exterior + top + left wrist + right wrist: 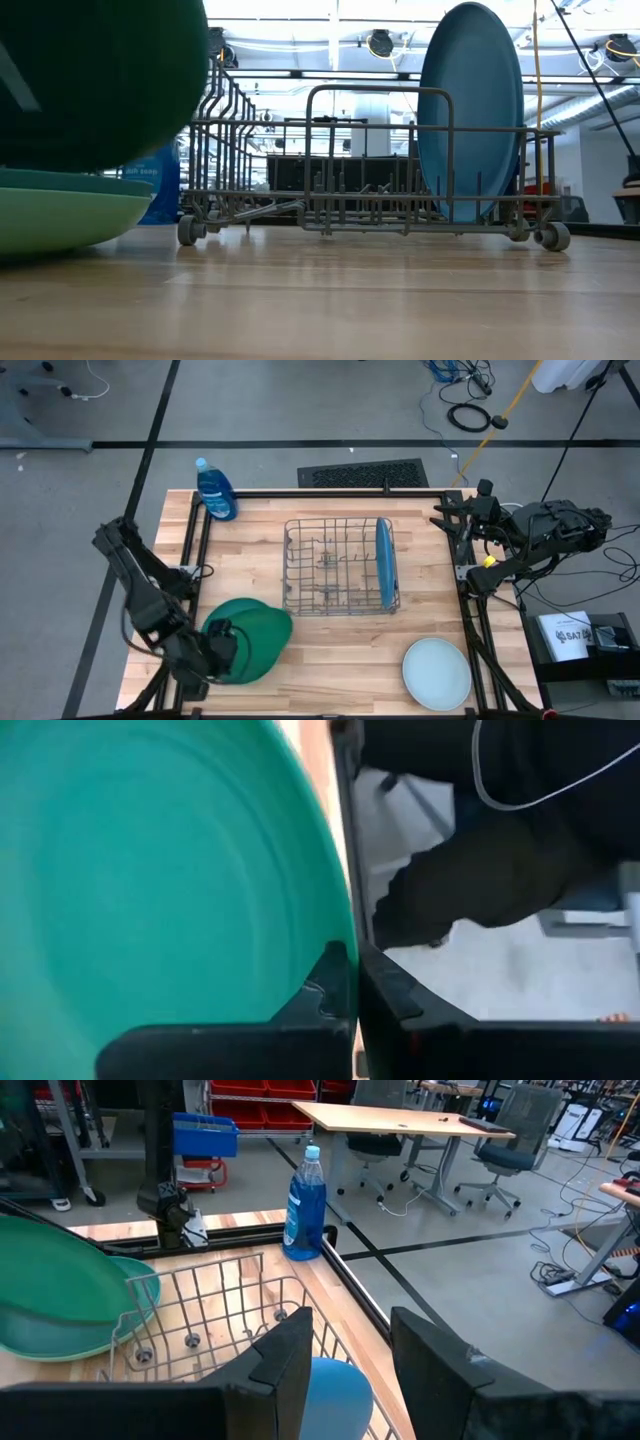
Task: Sort dishes
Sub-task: Put the dark green plate into the dish rack
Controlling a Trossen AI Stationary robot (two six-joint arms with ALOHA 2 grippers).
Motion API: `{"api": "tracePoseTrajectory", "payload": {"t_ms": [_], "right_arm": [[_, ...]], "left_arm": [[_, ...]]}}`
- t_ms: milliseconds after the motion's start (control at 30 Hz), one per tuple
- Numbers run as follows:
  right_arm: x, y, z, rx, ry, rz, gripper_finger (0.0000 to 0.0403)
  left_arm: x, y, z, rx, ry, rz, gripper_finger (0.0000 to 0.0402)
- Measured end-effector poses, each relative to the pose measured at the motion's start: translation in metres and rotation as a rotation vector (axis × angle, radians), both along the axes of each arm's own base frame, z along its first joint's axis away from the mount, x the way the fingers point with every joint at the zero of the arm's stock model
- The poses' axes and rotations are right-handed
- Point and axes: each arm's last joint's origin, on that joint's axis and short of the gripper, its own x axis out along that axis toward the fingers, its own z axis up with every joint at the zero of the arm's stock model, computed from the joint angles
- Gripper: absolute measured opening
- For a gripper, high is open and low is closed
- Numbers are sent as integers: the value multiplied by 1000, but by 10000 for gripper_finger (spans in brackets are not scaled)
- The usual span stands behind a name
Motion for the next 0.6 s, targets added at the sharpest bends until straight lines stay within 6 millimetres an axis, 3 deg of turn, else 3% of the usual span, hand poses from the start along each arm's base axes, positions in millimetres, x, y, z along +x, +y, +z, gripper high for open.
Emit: {"api": "tracePoseTrajectory", "payload": {"t_ms": [333,600], "right_arm": [[0,0,0,-10,5,3,130],[0,0,0,-20,10,6,130]], "left_arm": [[-32,43,66,-63,-283,-65,2],[-37,66,109,96,-799,-69,1]]}}
